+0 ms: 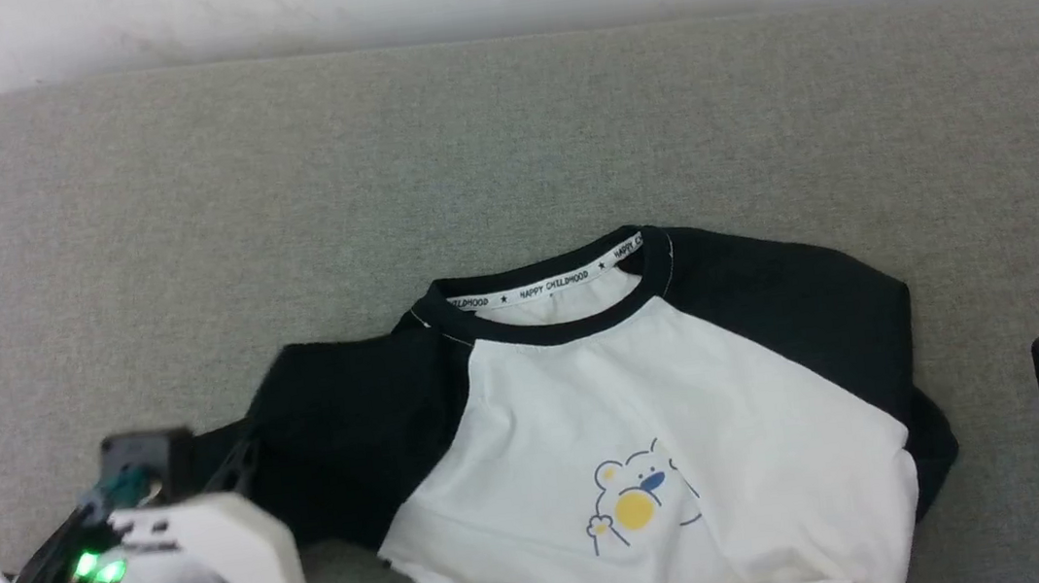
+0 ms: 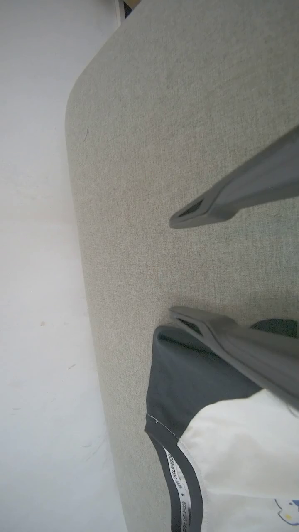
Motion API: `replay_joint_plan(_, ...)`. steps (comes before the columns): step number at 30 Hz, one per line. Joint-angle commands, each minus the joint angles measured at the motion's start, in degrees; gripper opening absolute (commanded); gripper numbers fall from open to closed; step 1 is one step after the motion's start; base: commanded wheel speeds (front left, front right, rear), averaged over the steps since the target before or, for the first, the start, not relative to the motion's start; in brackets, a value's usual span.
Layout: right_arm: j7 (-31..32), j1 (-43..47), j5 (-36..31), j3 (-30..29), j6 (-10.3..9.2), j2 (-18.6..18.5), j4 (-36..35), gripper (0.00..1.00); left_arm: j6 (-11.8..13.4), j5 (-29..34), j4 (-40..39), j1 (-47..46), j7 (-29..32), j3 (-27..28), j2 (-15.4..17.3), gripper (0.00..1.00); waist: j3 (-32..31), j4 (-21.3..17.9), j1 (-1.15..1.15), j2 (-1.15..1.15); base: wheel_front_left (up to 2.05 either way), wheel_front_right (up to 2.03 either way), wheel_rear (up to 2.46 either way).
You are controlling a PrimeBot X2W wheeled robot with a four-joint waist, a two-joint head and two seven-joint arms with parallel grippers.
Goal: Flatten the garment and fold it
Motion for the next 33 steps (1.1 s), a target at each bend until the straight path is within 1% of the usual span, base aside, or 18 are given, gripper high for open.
replay_joint_plan(1, -0.25, -0.42, 0.02, -0.02, -0.04, 0.11, 0.11, 1.0, 1.6, -0.32, -1.06, 2.89, -0.46, 1.15, 0.21, 0.0, -0.19, 0.17, 0.0, 0.0, 0.0, 0.0, 0.0)
replay_joint_plan(5, -0.55, -0.04, 0.2, 0.01, -0.04, 0.11, 0.46, 1.0, 6.07, -2.07, -4.35, 11.2, -0.79, 3.92, -0.11, 0.0, -0.39, 0.47, 0.0, 0.0, 0.0, 0.0, 0.0)
replay_joint_plan(7, -0.65, 0.12, 0.25, -0.03, -0.04, 0.11, 0.63, 1.0, 7.58, -3.16, -5.39, 14.94, -1.4, 4.72, -1.02, 0.0, -0.41, 0.7, 0.0, 0.0, 0.0, 0.0, 0.0)
replay_joint_plan(9, -0.69, 0.28, 0.29, -0.08, -0.04, 0.11, 0.8, 1.0, 8.36, -3.96, -5.77, 17.55, -1.96, 5.01, -1.81, 0.0, -0.54, 1.13, 0.0, 0.0, 0.0, 0.0, 0.0)
replay_joint_plan(13, -0.54, 0.39, 0.13, 0.23, -0.04, 0.11, 1.03, 1.0, 8.5, -4.56, -5.62, 19.4, -3.11, 4.67, -2.98, 0.0, -1.06, 1.96, 0.0, 0.0, 0.0, 0.0, 0.0)
replay_joint_plan(14, -0.46, 0.34, 0.05, 0.32, -0.04, 0.11, 1.02, 1.0, 8.45, -4.71, -5.88, 19.07, -3.78, 4.84, -3.42, 0.19, -1.19, 2.14, 0.0, 0.0, 0.0, 0.0, 0.0)
replay_joint_plan(15, -0.4, 0.32, 0.0, 0.37, -0.04, 0.11, 0.98, 1.0, 8.44, -4.89, -6.39, 18.39, -4.73, 5.25, -4.01, 0.45, -1.32, 2.33, 0.0, 0.0, 0.0, 0.0, 0.0)
replay_joint_plan(16, -0.34, 0.29, -0.06, 0.45, -0.04, 0.11, 0.91, 1.0, 8.14, -5.21, -7.11, 17.57, -5.47, 5.56, -4.45, 0.92, -1.4, 2.44, 0.0, 0.0, 0.0, 0.0, 0.0)
replay_joint_plan(17, -0.25, 0.26, -0.12, 0.49, -0.04, 0.11, 0.86, 1.0, 7.42, -5.7, -8.11, 16.57, -5.78, 5.63, -4.68, 1.0, -1.47, 2.53, 0.0, 0.0, 0.0, 0.0, 0.0)
replay_joint_plan(19, -0.11, 0.22, -0.2, 0.61, -0.04, 0.11, 0.67, 1.0, 6.03, -5.86, -10.5, 13.72, -6.02, 5.9, -4.21, 1.0, -1.4, 2.61, 0.0, 0.0, 0.0, 0.0, 0.0)
replay_joint_plan(22, 0.02, 0.04, -0.34, 0.82, -0.04, 0.11, 0.2, 1.0, 3.74, -3.93, -13.33, 7.82, -4.69, 5.22, -1.55, 1.0, -0.51, 2.44, 0.0, 0.0, 0.0, 0.0, 0.0)
replay_joint_plan(24, 0.12, -0.24, -0.37, 1.08, -0.04, 0.11, -0.12, 1.0, 1.89, -2.07, -13.6, 2.98, -3.01, 4.04, 0.45, 1.0, 0.55, 1.96, 0.0, 0.0, 0.0, 0.0, 0.0)
replay_joint_plan(26, 0.22, -0.68, -0.49, 1.3, -0.04, 0.11, -0.49, 1.0, -0.03, -1.07, -12.62, -1.89, -0.71, 2.44, 1.5, 1.0, 1.94, 1.26, 0.0, 0.0, 0.0, 0.0, 0.0)
replay_joint_plan(28, 0.24, -1.22, -0.56, 1.25, -0.04, 0.11, -0.82, 1.0, -2.5, 0.14, -10.45, -6.14, 2.23, -0.1, 2.65, 1.0, 3.33, 0.49, 0.0, 0.0, 0.0, 0.0, 0.0)
replay_joint_plan(33, 0.28, -2.07, -0.79, 0.5, -0.04, 0.11, -1.4, 1.0, -8.24, -0.34, -3.89, -12.48, 8.48, -5.57, 2.87, 1.0, 6.16, -1.13, 0.0, 0.0, 0.0, 0.0, 0.0)
